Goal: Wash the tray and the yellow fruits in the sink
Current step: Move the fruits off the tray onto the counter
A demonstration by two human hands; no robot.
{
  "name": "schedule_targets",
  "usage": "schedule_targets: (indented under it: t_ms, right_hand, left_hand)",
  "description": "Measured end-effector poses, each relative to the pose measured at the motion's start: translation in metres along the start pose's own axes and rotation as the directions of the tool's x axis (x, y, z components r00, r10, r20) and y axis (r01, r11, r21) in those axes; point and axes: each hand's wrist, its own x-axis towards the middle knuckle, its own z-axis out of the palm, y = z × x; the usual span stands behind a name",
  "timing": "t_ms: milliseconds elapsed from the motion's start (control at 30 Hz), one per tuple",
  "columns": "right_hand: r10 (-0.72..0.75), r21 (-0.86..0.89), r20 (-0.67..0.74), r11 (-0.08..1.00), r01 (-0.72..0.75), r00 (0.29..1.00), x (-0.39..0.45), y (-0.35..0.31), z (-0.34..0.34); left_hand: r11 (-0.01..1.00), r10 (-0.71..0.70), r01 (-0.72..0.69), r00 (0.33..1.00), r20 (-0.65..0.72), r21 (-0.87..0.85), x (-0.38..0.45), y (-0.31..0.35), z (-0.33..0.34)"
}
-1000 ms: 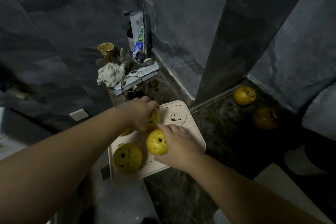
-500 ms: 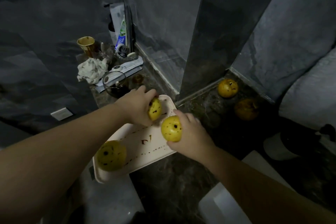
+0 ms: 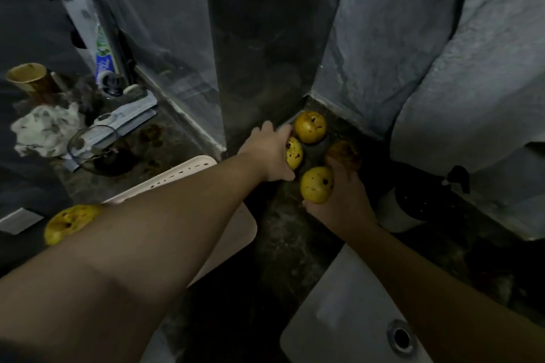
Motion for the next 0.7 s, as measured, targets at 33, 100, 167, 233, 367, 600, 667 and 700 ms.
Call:
schedule_targets:
  t_ms: [33,100,167,233,367,600,667,700]
  right_hand:
    - [-0.004,-0.002,-0.003,1.0,0.004,1.0,0.002,0.0,0.002]
    - [-0.008,-0.002,-0.014,1.0,0.008,1.0,0.004,-0.003,0.006]
    - [0.004,0.005,-0.039,1.0,-0.004,0.999,0.007,-0.007,0.01]
    - [0.021,0.016,-0.06,1.0,-0.021,0.998,0.008,-0.011,0.015]
    - [0.042,0.039,-0.128,0.999,-0.038,0.991,0.007,-0.015,0.024]
    - [0.06,0.119,-0.14,0.992,-0.043,0.988,-0.003,-0.014,0.019]
    - [0.064,0.117,-0.079,0.992,-0.055,0.995,-0.005,-0.016,0.013]
    - [0.06,0.094,-0.056,0.994,-0.055,0.997,-0.007,-0.018,0.009]
  left_hand:
    - [1.0,-0.012,0.012,1.0,-0.008,0.003,0.005,0.002,0.0]
    - [0.999,-0.031,0.031,0.999,-0.02,-0.004,0.012,0.003,0.002]
    - [0.999,-0.032,0.032,0.999,-0.022,-0.016,0.016,0.004,0.005]
    - [0.999,-0.027,0.026,0.999,-0.039,-0.042,0.018,0.002,0.007]
    - [0.995,0.001,-0.008,0.998,-0.066,-0.101,0.019,-0.001,0.01]
    - [0.987,0.013,-0.019,0.999,-0.041,-0.157,0.004,-0.007,0.005]
    - [0.988,0.023,-0.027,0.999,-0.031,-0.15,-0.007,-0.009,-0.001]
    - [0.988,0.029,-0.034,0.999,-0.032,-0.148,-0.014,-0.01,-0.005]
